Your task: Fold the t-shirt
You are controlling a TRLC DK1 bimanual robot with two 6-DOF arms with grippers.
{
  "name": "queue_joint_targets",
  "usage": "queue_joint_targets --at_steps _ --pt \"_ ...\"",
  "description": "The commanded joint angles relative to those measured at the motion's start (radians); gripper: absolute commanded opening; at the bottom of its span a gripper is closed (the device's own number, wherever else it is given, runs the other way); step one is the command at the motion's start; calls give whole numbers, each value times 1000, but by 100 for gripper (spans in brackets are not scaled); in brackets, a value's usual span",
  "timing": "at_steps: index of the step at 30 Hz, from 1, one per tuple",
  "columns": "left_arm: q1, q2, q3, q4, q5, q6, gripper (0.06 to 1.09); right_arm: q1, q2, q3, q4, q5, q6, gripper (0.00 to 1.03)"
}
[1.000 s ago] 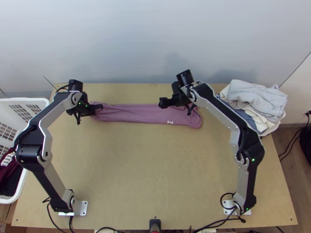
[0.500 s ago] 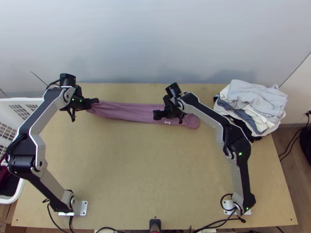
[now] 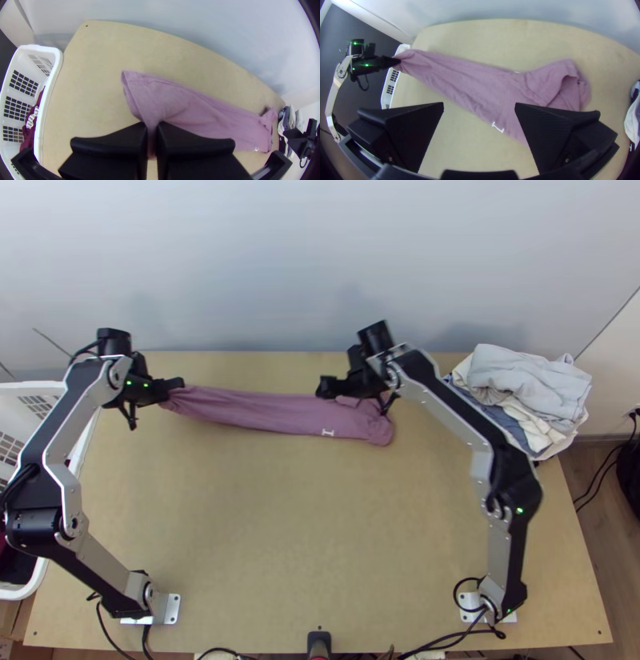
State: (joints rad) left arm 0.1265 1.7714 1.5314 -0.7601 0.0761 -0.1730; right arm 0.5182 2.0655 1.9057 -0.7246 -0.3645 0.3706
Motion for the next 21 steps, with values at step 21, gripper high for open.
queue_joint_targets --at_steps 21 --pt "-424 43 236 -16 85 6 10 -156 -265 -263 -36 -16 13 99"
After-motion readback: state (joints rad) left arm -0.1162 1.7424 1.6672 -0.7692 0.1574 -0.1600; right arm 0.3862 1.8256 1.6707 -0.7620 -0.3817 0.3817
